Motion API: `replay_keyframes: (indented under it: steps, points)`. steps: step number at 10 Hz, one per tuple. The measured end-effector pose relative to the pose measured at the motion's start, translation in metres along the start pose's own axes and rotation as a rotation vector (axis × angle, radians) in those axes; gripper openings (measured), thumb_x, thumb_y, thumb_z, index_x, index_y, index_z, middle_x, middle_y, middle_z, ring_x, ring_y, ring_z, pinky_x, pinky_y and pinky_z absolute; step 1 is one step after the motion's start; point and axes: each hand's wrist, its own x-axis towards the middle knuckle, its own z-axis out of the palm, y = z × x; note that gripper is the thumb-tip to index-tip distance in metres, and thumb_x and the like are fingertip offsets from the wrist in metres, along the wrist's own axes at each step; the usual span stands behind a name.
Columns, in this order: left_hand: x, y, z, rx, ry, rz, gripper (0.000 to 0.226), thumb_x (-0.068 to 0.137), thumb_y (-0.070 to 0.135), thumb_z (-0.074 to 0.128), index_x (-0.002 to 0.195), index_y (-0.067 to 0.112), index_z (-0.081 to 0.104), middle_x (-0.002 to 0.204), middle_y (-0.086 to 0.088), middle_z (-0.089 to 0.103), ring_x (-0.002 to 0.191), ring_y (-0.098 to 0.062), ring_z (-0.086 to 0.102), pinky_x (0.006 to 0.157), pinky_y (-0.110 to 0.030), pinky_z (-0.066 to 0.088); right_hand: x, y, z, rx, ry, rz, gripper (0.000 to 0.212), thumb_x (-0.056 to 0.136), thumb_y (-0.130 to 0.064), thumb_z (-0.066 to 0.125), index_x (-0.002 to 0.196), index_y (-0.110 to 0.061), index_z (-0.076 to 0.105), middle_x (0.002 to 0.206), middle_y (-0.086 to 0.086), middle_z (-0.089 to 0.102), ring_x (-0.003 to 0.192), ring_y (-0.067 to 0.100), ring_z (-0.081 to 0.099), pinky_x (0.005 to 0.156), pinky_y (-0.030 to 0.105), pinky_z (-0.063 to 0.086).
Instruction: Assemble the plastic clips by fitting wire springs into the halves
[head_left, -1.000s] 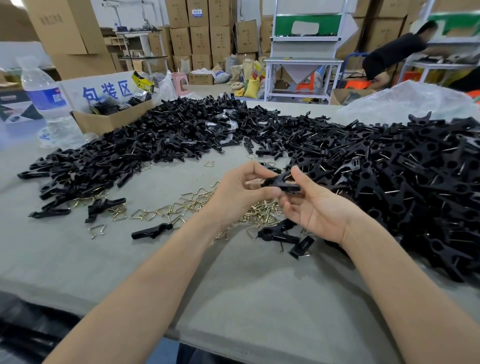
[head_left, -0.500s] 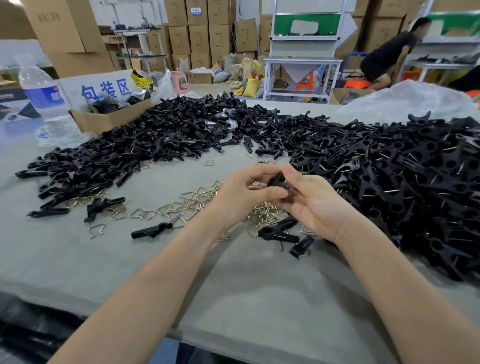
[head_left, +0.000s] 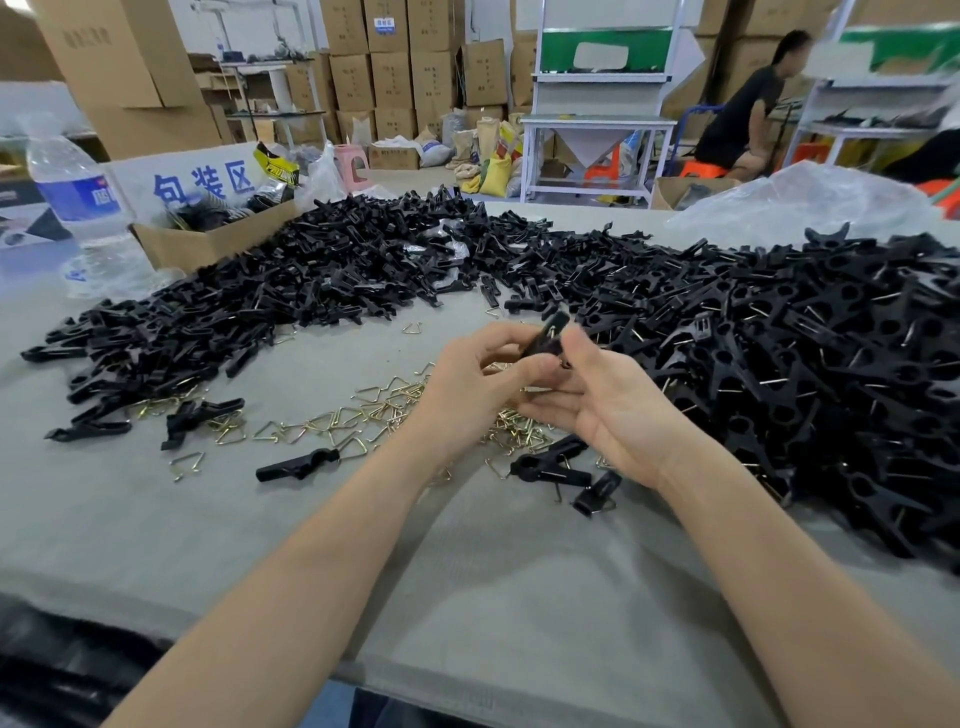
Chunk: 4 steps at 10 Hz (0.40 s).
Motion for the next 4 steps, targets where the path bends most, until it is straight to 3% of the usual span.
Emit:
replay_keyframes:
  steps: [1, 2, 3, 4]
  points:
    - [0.003, -0.001, -0.003, 0.148, -0.009, 0.078, 0.025, 0.088, 0.012, 0.067, 0.112, 0.017, 0.069, 0.119, 0.004, 0.065, 0.103, -0.007, 0.064, 0.087, -0.021, 0.051, 0.002, 0.003, 0.002, -0.165, 0.149, -0.094, 0.031, 0.075, -0.044, 0.067, 0.094, -0.02, 0.068, 0.078, 0.004, 0.073, 0.07, 0.021, 0.07, 0.063, 0.025, 0.055]
    - [0.002, -0.001, -0.002, 0.181, -0.011, 0.096, 0.033, 0.091, 0.011, 0.064, 0.124, 0.016, 0.065, 0.129, 0.009, 0.059, 0.108, 0.001, 0.059, 0.09, -0.016, 0.048, 0.002, 0.002, 0.002, -0.253, 0.202, -0.144, 0.02, 0.086, -0.033, 0.067, 0.1, -0.019, 0.066, 0.076, 0.007, 0.072, 0.063, 0.024, 0.069, 0.056, 0.026, 0.055]
    - [0.003, -0.004, -0.001, 0.24, 0.01, 0.155, 0.044, 0.093, 0.012, 0.06, 0.133, 0.029, 0.052, 0.132, 0.014, 0.054, 0.108, 0.009, 0.056, 0.09, -0.011, 0.045, -0.001, -0.003, 0.003, -0.316, 0.256, -0.171, 0.02, 0.085, -0.029, 0.07, 0.1, -0.017, 0.064, 0.078, 0.006, 0.073, 0.065, 0.021, 0.069, 0.056, 0.027, 0.055]
    - [0.0, -0.004, 0.0, 0.293, 0.042, 0.173, 0.049, 0.096, 0.019, 0.057, 0.136, 0.039, 0.038, 0.133, 0.014, 0.053, 0.104, 0.009, 0.057, 0.09, -0.012, 0.046, -0.004, -0.022, -0.004, -0.677, 0.524, -0.275, 0.049, 0.078, -0.026, 0.077, 0.122, -0.029, 0.055, 0.118, 0.003, 0.066, 0.095, 0.013, 0.067, 0.08, 0.031, 0.055]
